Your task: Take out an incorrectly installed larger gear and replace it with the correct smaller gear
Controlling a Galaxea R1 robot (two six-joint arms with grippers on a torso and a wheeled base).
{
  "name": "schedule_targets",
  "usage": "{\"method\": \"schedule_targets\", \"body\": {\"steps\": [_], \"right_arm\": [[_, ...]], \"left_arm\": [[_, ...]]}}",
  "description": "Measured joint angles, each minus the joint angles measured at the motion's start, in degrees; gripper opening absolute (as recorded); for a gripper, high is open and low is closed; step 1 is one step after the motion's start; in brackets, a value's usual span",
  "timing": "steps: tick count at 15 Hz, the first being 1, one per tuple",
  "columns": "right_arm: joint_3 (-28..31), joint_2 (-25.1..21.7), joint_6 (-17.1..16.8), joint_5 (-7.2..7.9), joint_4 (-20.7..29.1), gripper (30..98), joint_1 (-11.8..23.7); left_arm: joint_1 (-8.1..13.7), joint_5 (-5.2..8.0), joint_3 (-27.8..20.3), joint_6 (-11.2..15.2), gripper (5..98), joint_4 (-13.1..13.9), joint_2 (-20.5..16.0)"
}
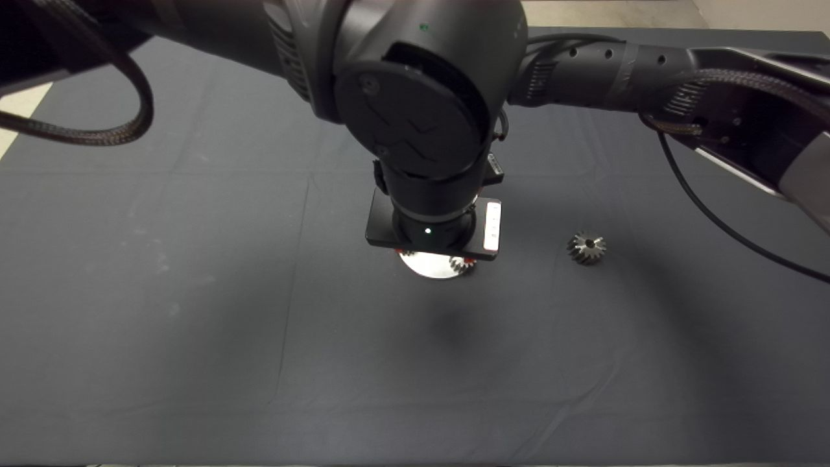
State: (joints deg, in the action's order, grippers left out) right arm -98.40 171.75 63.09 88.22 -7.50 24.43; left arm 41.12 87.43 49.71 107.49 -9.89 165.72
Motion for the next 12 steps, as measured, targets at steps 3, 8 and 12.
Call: {"method": "schedule_targets", "body": {"steps": [3, 8, 12], "right_arm": [[0.0, 0.0, 0.0, -0.05, 0.0, 36.1, 0.0], [0.0, 0.0, 0.1, -0.6, -0.4, 35.9, 1.6], [0.0, 0.0, 0.2, -0.6, -0.4, 35.7, 2.1]], "left_arm": [[0.0, 0.0, 0.0, 0.0, 63.5, 0.0, 0.0], [0.0, 0.0, 0.1, 0.0, 63.5, 0.0, 0.2], [0.0, 0.0, 0.1, 0.0, 63.5, 0.0, 0.2]]}}
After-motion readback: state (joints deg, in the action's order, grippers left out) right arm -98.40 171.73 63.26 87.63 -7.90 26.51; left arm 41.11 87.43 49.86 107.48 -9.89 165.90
